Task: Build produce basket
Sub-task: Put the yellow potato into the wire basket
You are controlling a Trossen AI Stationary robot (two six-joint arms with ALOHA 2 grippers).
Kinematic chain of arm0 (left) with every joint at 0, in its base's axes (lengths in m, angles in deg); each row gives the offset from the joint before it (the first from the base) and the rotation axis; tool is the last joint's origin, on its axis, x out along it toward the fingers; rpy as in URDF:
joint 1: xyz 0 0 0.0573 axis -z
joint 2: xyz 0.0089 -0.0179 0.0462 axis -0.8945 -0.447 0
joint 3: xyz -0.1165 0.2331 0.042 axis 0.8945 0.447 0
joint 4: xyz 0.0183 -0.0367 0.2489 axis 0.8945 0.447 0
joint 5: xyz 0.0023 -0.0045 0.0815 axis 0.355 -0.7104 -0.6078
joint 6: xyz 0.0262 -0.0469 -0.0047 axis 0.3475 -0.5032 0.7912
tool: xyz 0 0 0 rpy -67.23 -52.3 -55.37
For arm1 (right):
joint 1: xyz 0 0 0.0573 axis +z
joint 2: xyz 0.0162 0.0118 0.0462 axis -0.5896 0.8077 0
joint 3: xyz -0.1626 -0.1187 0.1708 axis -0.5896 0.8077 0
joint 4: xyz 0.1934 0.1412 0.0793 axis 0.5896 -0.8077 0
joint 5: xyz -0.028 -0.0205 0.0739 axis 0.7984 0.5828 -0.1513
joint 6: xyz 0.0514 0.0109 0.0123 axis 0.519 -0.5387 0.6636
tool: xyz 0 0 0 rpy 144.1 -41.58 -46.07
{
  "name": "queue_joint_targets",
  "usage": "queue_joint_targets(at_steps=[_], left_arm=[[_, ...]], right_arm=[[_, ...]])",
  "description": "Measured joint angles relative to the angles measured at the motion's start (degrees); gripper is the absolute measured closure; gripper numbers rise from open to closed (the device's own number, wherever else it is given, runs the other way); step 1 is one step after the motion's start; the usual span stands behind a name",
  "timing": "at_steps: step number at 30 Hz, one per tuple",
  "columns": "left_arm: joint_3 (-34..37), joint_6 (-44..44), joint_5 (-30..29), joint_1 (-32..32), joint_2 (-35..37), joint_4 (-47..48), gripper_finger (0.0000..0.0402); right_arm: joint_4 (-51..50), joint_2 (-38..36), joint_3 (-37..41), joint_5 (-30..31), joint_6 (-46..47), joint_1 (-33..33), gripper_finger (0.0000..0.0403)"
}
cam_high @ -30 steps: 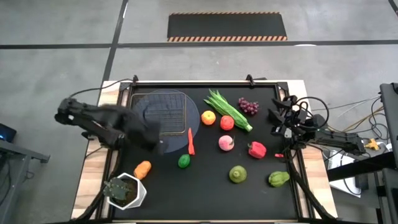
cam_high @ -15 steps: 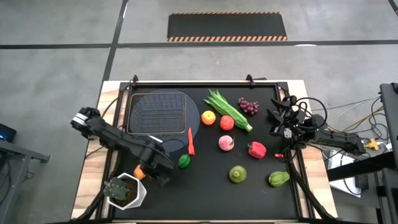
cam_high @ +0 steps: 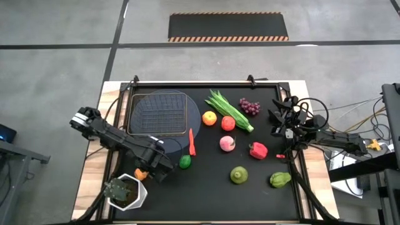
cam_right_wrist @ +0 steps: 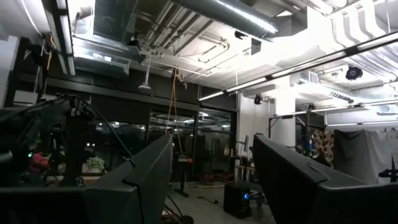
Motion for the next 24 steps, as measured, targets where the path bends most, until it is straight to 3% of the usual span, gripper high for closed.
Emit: queue_joint_targets(at_steps=[4, 8, 24], left_arm=[[2.6, -1.0, 0.0, 0.0, 0.0, -0.2, 0.0121], [5.3, -0.2, -1.8, 0.0, 0.0, -2.0, 0.0080], [12.0, 2.3, -4.3, -0.2, 0.0, -9.2, 0.0070]], right_arm=[[0.0, 0.0, 0.0, 0.0, 0.0, 0.0, 0.0193], [0.0, 0.0, 0.0, 0.0, 0.0, 0.0, 0.0193], [-0.1, 0.0, 0.0, 0.0, 0.0, 0.0, 0.0193]])
